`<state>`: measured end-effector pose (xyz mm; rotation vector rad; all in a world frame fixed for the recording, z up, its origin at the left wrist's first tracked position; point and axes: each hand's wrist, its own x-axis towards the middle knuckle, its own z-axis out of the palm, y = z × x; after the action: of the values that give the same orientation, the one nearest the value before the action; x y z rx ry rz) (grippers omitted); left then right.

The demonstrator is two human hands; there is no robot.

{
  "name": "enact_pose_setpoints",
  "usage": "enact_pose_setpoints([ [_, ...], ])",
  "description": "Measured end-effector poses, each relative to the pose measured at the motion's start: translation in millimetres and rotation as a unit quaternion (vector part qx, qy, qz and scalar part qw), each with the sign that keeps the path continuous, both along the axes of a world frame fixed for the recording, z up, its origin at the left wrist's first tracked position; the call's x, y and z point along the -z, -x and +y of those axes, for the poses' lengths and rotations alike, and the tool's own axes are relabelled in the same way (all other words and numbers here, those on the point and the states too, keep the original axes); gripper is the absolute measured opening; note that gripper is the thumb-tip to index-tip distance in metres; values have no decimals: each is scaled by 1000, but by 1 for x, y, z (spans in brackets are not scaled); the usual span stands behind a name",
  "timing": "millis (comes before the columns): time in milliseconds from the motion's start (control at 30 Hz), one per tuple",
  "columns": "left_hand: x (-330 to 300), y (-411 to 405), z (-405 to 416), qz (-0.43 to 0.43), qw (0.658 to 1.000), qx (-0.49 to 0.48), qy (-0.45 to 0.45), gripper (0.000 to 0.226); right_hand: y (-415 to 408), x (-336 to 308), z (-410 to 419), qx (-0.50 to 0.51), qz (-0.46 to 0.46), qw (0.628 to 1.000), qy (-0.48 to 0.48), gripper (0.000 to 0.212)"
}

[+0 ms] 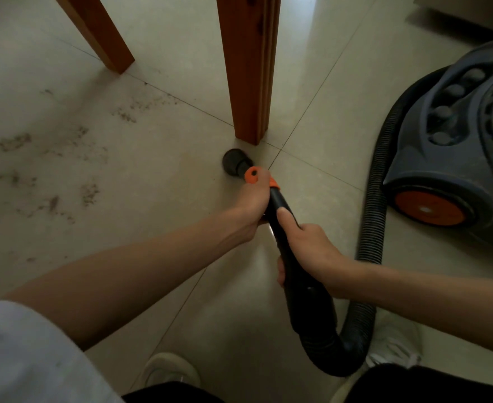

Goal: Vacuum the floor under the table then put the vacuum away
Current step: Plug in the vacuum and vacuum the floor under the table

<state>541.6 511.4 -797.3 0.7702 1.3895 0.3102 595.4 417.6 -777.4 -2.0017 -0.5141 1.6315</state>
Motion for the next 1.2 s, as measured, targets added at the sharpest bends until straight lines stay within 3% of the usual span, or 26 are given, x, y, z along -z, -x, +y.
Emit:
enact_pose_setpoints([
  [100, -1, 15, -4, -9, 997, -76, 9, 25, -9, -8, 7, -42, 81, 995, 28, 55],
  [200, 1, 29, -19, -3, 991, -128, 23, 27, -7, -11, 2, -86, 104, 989, 53, 55],
  [333, 8, 38, -41, 24, 990, -135, 17, 30, 7, -5, -22, -132, 63, 988, 45, 55],
  [500, 8, 44, -47, 19, 990, -135, 34, 33, 9, -5, -25, -103, 111, 986, 70, 50],
  [567, 8, 44, -43, 15, 993, -113, 42, 31, 15, -6, -24, -65, 125, 988, 57, 47],
  [767, 8, 26, -41, -21, 998, 15, 62, 28, 22, -2, -40, 52, 54, 997, 35, 49],
  [1200, 1, -36, -38, -24, 973, 221, 59, 33, -3, -6, -49, 249, 60, 965, 45, 50],
])
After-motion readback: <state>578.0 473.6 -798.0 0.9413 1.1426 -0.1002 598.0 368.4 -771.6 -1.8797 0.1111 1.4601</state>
